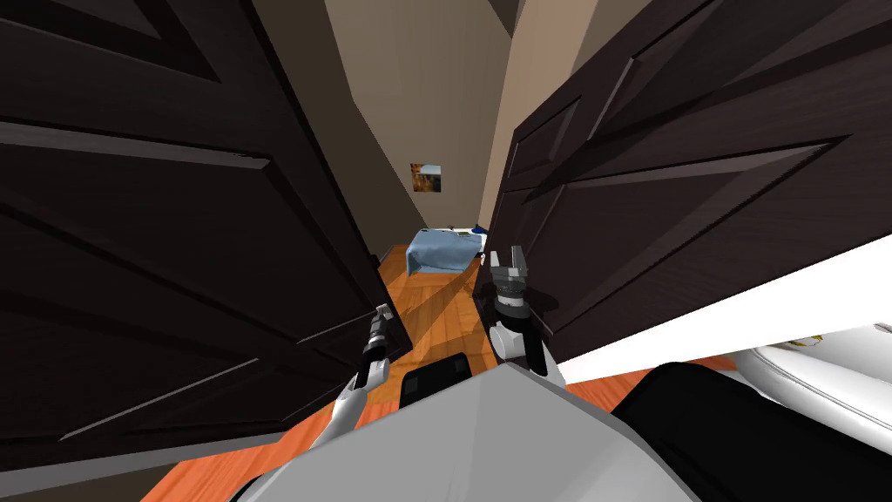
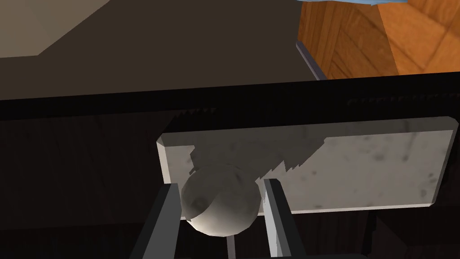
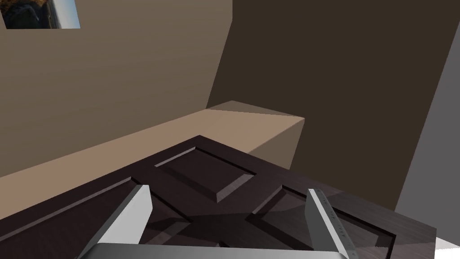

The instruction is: Push the door open

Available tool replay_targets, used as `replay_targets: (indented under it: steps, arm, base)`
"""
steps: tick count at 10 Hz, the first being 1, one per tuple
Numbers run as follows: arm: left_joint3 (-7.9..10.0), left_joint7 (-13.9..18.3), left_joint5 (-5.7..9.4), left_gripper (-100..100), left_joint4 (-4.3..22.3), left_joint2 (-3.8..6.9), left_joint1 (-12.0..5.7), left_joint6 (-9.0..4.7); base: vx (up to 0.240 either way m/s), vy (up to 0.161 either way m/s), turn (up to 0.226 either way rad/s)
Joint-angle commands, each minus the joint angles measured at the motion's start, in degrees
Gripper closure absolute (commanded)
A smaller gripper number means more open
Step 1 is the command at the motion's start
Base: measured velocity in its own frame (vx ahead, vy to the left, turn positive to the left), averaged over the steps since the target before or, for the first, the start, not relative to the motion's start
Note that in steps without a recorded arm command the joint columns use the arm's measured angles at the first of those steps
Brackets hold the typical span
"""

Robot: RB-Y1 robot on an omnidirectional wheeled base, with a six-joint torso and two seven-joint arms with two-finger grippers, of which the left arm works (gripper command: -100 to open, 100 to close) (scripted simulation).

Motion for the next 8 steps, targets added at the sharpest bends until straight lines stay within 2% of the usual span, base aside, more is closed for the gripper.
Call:
replay_targets:
  steps: [1, 3, 4, 5, 7, 8]
  arm:
    - [0.56, -0.5, 0.41, 100, -1.8, 0.20, 1.10, 0.79]
    - [2.90, -2.2, 2.34, 100, -3.0, 0.35, 1.94, 0.94]
    - [2.90, -2.2, 2.34, 100, -2.9, 0.35, 1.94, 0.94]
    - [4.51, -3.4, 3.67, 100, -3.8, 0.39, 2.53, 1.05]
    - [6.22, -4.7, 5.08, 100, -4.6, 0.39, 3.14, 1.16]
    - [6.22, -4.7, 5.08, 100, -4.6, 0.39, 3.14, 1.16]
  base:
    - [0.055, 0.005, -0.027]
    - [0.171, -0.017, -0.071]
    - [0.132, 0.006, -0.019]
    - [0.164, 0.009, -0.080]
    - [0.176, -0.004, -0.064]
    - [0.124, 0.004, -0.013]
